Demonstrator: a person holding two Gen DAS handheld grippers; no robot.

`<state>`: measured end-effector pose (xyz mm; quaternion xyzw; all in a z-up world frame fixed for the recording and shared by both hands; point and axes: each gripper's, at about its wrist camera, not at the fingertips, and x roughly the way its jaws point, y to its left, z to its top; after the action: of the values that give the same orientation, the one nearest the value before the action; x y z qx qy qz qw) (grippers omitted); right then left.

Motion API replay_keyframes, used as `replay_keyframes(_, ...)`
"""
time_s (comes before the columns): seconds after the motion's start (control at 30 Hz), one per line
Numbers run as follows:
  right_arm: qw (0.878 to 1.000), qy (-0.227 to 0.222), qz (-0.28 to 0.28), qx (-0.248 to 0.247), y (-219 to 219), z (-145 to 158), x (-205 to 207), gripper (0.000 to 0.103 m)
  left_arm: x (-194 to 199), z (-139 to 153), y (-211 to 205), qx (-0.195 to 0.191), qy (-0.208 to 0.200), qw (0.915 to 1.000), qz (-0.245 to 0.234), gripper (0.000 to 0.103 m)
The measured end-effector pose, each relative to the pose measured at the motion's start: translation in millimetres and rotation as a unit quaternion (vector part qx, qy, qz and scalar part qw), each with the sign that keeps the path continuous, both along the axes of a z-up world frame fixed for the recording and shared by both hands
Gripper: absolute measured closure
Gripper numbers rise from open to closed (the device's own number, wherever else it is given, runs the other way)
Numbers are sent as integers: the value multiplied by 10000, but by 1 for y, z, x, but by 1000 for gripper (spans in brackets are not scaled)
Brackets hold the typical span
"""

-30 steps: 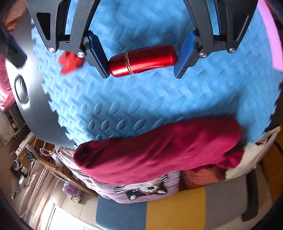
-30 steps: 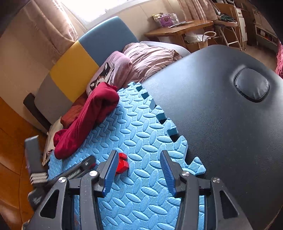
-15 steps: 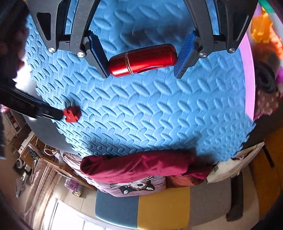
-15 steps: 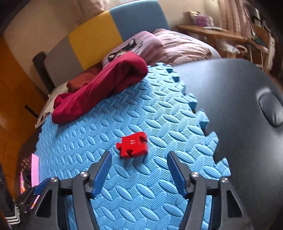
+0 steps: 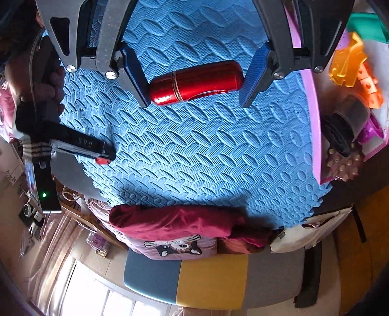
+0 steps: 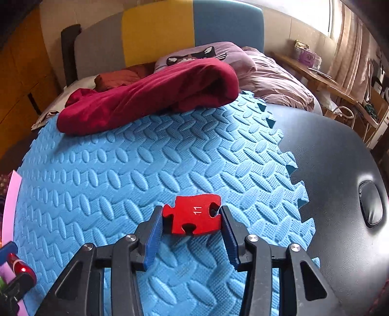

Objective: Organize rigid objects
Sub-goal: 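Grasp the red puzzle piece with the right tool while the left tool holds the cylinder, then carry the red cylinder into the tray and open the left tool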

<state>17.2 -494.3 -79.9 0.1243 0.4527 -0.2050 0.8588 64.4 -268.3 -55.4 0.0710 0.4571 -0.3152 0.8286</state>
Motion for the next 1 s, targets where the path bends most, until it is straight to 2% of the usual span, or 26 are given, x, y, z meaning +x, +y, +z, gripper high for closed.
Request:
replay_keyframes(0.13,9988,-155,466,69,21,1,-2,56,-5,14,12,-100,-239,9997,54,29)
replay_keyframes(0.3,9973,-377,604,-206,32,-6,-5,54,-15,40,30,-237,-648,9975,127,29)
replay_keyframes(0.37,9973,-387,602,-176,31,-6,-4,54,-20,49,36,-282,-790,9964,135,29)
replay_keyframes(0.5,9972,-356,604,-259,32,-7,0,54,-27,60,47,-354,-906,9952,143,29)
replay_keyframes(1.0,9972,-360,603,-248,32,-8,-1,55,-42,71,92,-325,-1133,9921,438,28)
